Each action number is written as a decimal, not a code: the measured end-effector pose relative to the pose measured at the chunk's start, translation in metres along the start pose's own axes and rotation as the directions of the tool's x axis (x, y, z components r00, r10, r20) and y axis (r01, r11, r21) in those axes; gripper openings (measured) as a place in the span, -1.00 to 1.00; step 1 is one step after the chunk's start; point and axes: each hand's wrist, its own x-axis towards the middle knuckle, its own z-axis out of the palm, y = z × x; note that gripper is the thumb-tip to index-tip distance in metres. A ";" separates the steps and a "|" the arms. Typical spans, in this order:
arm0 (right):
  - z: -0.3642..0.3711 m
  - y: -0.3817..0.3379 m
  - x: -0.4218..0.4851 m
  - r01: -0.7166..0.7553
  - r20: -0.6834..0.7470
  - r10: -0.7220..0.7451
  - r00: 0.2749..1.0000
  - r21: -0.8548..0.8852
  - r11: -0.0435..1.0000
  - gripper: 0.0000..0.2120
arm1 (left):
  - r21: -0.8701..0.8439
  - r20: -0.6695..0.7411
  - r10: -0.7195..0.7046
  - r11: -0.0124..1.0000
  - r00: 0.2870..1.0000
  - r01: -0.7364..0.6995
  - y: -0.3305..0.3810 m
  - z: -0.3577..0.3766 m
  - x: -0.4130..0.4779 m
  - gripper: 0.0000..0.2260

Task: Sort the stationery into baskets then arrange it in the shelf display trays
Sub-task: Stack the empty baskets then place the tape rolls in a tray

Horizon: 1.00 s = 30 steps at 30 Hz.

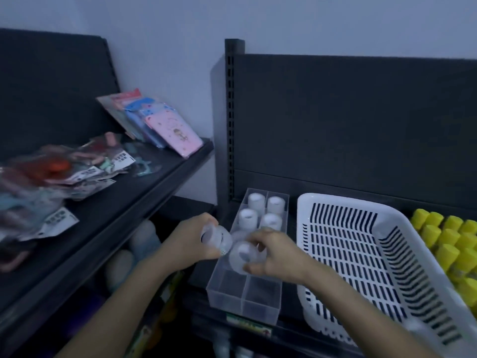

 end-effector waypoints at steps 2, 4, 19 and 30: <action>0.012 -0.009 0.010 0.022 0.098 -0.010 0.995 -0.123 0.992 -0.68 | 0.004 0.002 0.010 1.000 1.000 -0.010 -0.008 -0.001 -0.006 -0.78; 0.024 -0.016 0.017 0.021 0.175 0.025 0.984 -0.258 0.966 -0.69 | -0.011 0.010 0.020 1.000 1.000 -0.020 -0.016 -0.002 -0.011 -0.77; 0.019 -0.020 0.017 -0.049 -0.006 0.049 0.999 -0.040 0.998 -0.51 | -0.094 0.033 -0.011 0.995 0.999 0.015 -0.018 -0.004 -0.017 -0.67; 0.032 -0.014 0.008 0.019 -0.108 -0.025 0.994 -0.056 0.998 -0.48 | -0.207 0.061 -0.042 0.977 0.997 0.054 -0.010 0.000 -0.017 -0.63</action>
